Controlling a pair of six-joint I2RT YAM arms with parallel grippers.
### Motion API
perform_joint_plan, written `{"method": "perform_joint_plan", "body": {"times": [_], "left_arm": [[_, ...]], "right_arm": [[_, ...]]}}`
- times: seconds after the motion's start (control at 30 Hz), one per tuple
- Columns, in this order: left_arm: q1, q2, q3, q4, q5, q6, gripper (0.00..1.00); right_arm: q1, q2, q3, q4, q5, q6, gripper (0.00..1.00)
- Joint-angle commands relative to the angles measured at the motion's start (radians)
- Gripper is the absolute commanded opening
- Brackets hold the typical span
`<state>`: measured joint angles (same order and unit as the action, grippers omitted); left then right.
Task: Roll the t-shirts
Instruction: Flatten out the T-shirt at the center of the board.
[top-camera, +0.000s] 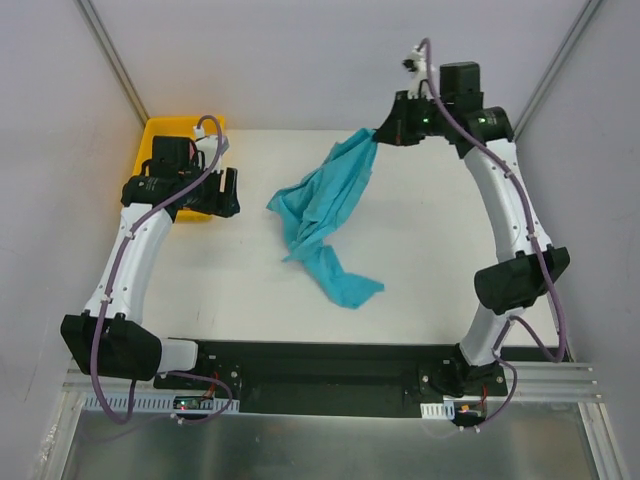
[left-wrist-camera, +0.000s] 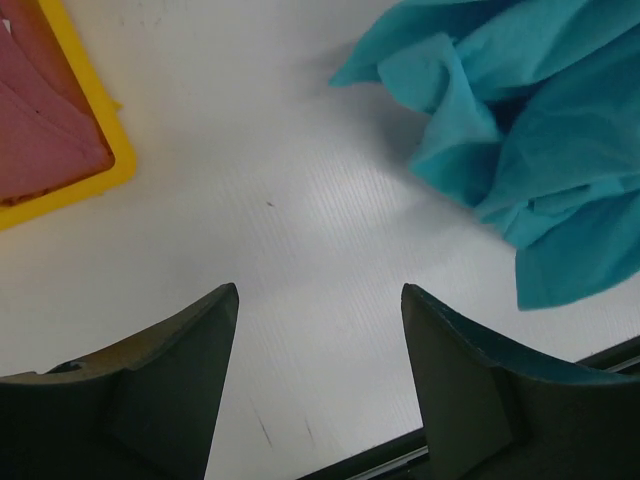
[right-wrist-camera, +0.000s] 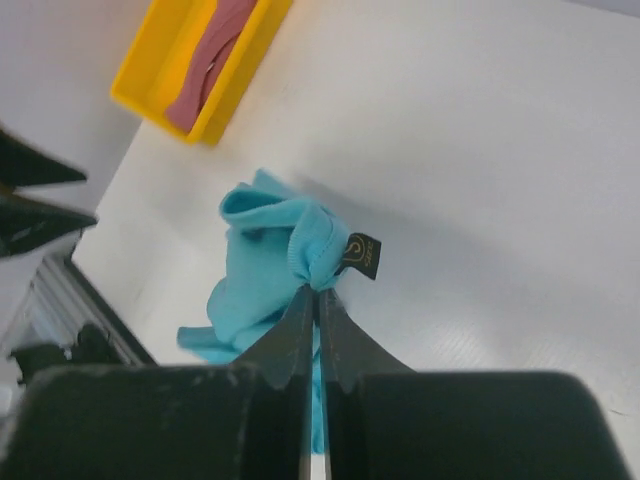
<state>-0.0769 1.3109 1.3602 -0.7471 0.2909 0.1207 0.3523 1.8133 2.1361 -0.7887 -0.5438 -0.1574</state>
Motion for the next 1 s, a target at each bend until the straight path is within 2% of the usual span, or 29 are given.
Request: {"method": "perform_joint_plan", "body": {"times": [0.0,0.1,0.17,0.23,0.27,0.33,0.43,0.53,0.63,0.67,0.73,0.77,0.87,0.97], "left_arm": [[-0.001,0.016,0.04,0.011,0.077,0.025,0.66],[-0.023,0.039,0.046,0.009,0.103,0.033,0.66],[-0.038,0.057,0.045,0.009,0.113,0.036,0.67],[-0.07,0.073,0.036,0.006,0.111,0.054,0.67],[-0.083,0.085,0.033,0.002,0.106,0.065,0.67],[-0.13,0.099,0.016,-0.001,0.082,0.099,0.67],[-0.161,0.103,-0.006,-0.008,0.063,0.119,0.67],[-0.162,0.109,-0.027,-0.008,0.065,0.1,0.67],[-0.162,0.111,-0.041,-0.014,0.063,0.094,0.67],[-0.162,0.11,-0.041,-0.014,0.067,0.091,0.67],[-0.162,0.106,-0.042,-0.014,0.067,0.088,0.68],[-0.161,0.106,-0.042,-0.015,0.064,0.085,0.68],[-0.152,0.096,-0.049,-0.018,0.051,0.082,0.68],[-0.129,0.079,-0.058,-0.029,0.037,0.082,0.7]], "right_arm": [[-0.168,-0.014,-0.062,0.051,0.008,0.185,0.01],[-0.3,-0.034,-0.165,0.028,0.044,0.183,0.01],[-0.392,-0.054,-0.296,0.002,0.088,0.176,0.01],[-0.446,-0.066,-0.401,-0.038,0.163,0.162,0.24],[-0.484,-0.086,-0.474,-0.058,0.201,0.126,0.47],[-0.512,-0.107,-0.51,-0.101,0.283,0.067,0.53],[-0.524,-0.164,-0.513,-0.069,0.239,-0.039,0.55],[-0.449,-0.241,-0.537,-0.025,0.211,-0.224,0.56],[-0.278,-0.334,-0.642,0.005,0.189,-0.453,0.56],[-0.171,-0.354,-0.674,0.015,0.188,-0.505,0.56],[-0.074,-0.394,-0.768,0.048,0.189,-0.646,0.56],[0.009,-0.394,-0.794,0.057,0.191,-0.692,0.56],[0.123,-0.362,-0.857,0.095,0.199,-0.865,0.51],[0.185,-0.299,-0.903,0.166,0.237,-0.996,0.48]]}}
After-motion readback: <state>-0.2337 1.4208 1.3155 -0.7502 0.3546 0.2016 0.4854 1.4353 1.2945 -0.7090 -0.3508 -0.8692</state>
